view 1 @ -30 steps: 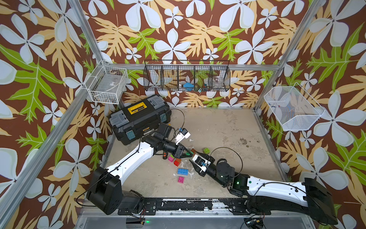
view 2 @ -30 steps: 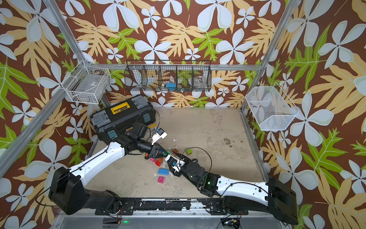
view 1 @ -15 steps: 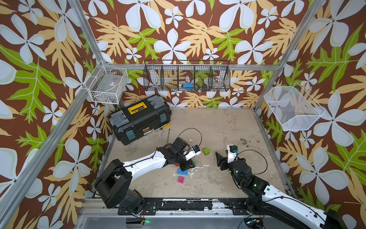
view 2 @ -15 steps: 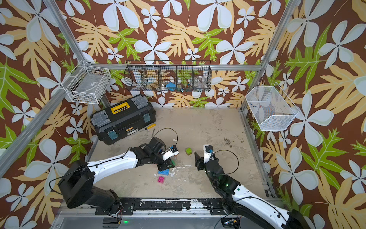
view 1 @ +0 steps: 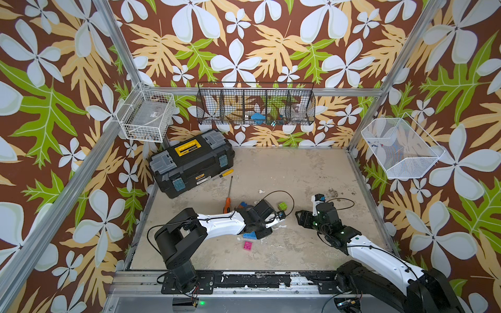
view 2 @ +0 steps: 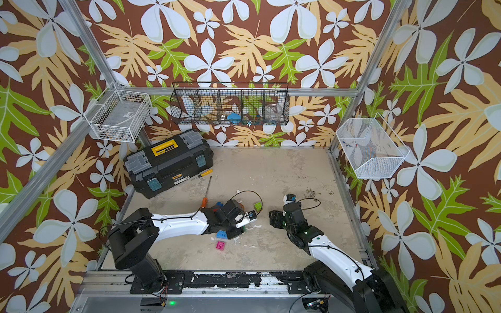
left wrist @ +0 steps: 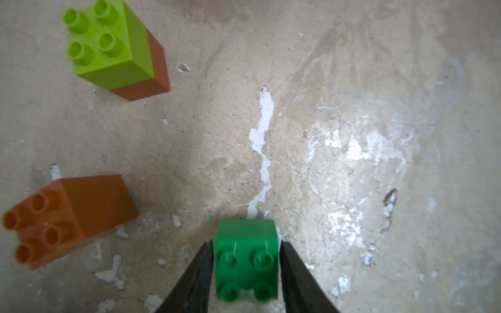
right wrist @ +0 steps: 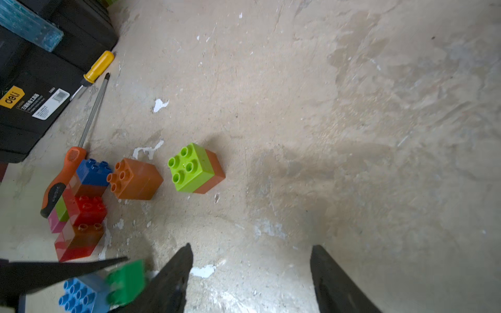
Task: Assemble the letter h with lego
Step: Place the lego brick at the center of the board, then pick up the lego brick from the center of the board.
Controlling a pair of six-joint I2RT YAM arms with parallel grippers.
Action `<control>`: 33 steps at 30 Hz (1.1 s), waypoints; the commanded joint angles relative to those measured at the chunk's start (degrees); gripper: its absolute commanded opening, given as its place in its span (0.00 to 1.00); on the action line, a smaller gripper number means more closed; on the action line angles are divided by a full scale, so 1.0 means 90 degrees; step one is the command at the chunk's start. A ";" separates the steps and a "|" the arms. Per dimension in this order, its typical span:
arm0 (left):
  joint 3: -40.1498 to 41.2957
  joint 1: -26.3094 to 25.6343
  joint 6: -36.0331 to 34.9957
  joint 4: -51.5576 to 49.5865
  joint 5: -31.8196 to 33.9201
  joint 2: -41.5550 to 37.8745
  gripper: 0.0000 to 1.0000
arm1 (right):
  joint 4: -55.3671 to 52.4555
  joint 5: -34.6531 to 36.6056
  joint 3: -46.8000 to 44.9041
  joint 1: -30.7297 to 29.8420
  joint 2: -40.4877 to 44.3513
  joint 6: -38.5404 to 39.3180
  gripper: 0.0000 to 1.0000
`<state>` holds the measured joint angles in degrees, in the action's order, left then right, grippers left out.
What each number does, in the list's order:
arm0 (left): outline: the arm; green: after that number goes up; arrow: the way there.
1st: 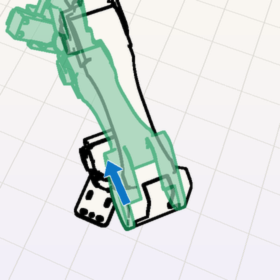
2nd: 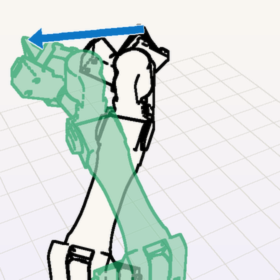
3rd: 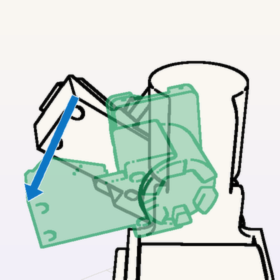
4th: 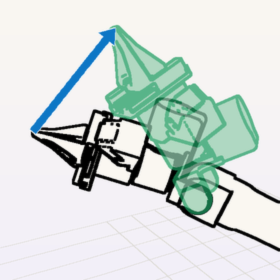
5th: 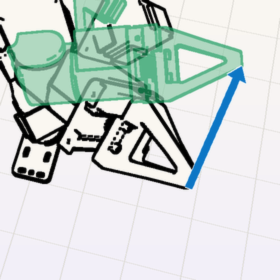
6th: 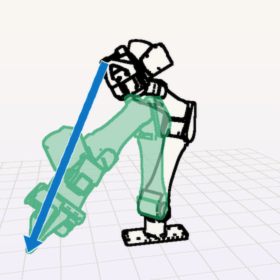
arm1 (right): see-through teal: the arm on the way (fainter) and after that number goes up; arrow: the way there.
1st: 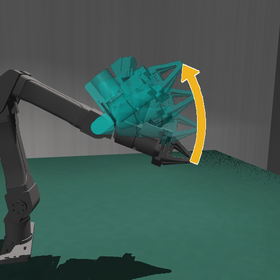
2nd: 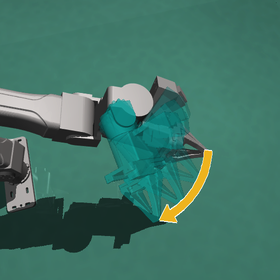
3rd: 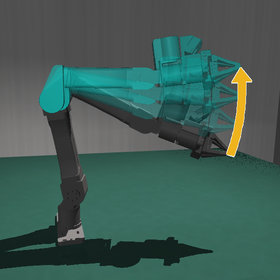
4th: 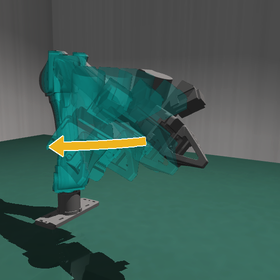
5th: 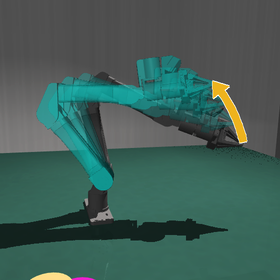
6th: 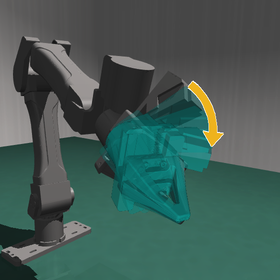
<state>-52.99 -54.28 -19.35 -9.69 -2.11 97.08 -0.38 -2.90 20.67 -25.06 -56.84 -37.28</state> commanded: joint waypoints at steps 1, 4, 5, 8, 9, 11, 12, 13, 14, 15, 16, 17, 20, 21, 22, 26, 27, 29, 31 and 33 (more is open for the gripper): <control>-0.0163 0.0011 -0.0045 -0.0106 0.0319 -0.0126 0.57 | -0.0207 -0.0293 0.0029 0.0001 0.0082 0.0111 0.72; -0.0138 0.0131 -0.0075 -0.0307 -0.0034 -0.0556 0.75 | -0.0607 -0.0594 0.0228 0.0001 0.0176 0.0535 0.71; -0.0137 0.0212 -0.0071 -0.0407 -0.0206 -0.0723 0.77 | -0.0758 -0.0788 0.0328 0.0001 0.0192 0.0769 0.70; -0.0200 0.0774 -0.0017 -0.0811 -0.0876 -0.1185 0.77 | -0.1152 -0.1444 0.0744 -0.0080 0.0103 0.1437 0.66; -0.0189 0.0985 -0.0017 -0.0906 -0.1112 -0.1329 0.77 | -0.1271 -0.1502 0.0856 -0.0199 0.0050 0.1572 0.66; -0.0113 0.1583 -0.0022 -0.1091 -0.1529 -0.1636 0.77 | -0.1416 -0.1254 0.1116 -0.0738 -0.0094 0.1915 0.65; -0.0065 0.1839 0.0001 -0.1129 -0.1663 -0.1772 0.77 | -0.1413 -0.1067 0.1242 -0.1076 -0.0218 0.2098 0.65; 0.0013 0.2158 0.0030 -0.1198 -0.1882 -0.1936 0.77 | -0.1352 -0.0952 0.1353 -0.1442 -0.0372 0.2291 0.65; 0.0102 0.2471 0.0041 -0.1233 -0.2114 -0.2082 0.77 | -0.1277 -0.0844 0.1447 -0.1747 -0.0491 0.2465 0.65; 0.0214 0.2843 0.0041 -0.1266 -0.2408 -0.2247 0.77 | -0.1170 -0.0705 0.1536 -0.2097 -0.0654 0.2666 0.64; 0.0351 0.3181 0.0034 -0.1276 -0.2637 -0.2402 0.77 | -0.1005 -0.0608 0.1590 -0.2461 -0.0792 0.2969 0.64; 0.0448 0.3466 0.0032 -0.1278 -0.2754 -0.2509 0.77 | -0.0842 -0.0550 0.1612 -0.2773 -0.0901 0.3241 0.64; 0.0608 0.4193 -0.0043 -0.1466 -0.2977 -0.2779 0.77 | -0.0338 -0.0427 0.1637 -0.3608 -0.1287 0.4074 0.64; 0.0638 0.4423 -0.0088 -0.1550 -0.3145 -0.2856 0.77 | -0.0232 -0.0440 0.1694 -0.3802 -0.1452 0.4238 0.65; 0.0686 0.4654 -0.0105 -0.1569 -0.3316 -0.2915 0.77 | -0.0171 -0.0440 0.1773 -0.3977 -0.1620 0.4417 0.66; 0.0748 0.5214 -0.0114 -0.1607 -0.3537 -0.2939 0.77 | -0.0036 -0.0311 0.2122 -0.4434 -0.2396 0.4816 0.68; 0.0728 0.5323 -0.0110 -0.1634 -0.3544 -0.2903 0.77 | -0.0044 -0.0262 0.2264 -0.4536 -0.2629 0.4873 0.68; 0.0712 0.5458 -0.0115 -0.1643 -0.3513 -0.2841 0.77 | -0.0069 -0.0109 0.2519 -0.4681 -0.3085 0.4963 0.68; 0.0693 0.5482 -0.0101 -0.1618 -0.3298 -0.2781 0.77 | 0.0030 0.0002 0.2677 -0.4748 -0.3444 0.4991 0.67; 0.0673 0.5480 -0.0096 -0.1642 -0.3250 -0.2778 0.77 | 0.0173 -0.0083 0.2758 -0.4753 -0.3668 0.4967 0.66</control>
<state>-46.48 -5.08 -19.75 -23.51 -31.42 72.01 -1.10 -4.97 44.56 -67.59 -88.03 5.91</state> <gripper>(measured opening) 0.774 0.664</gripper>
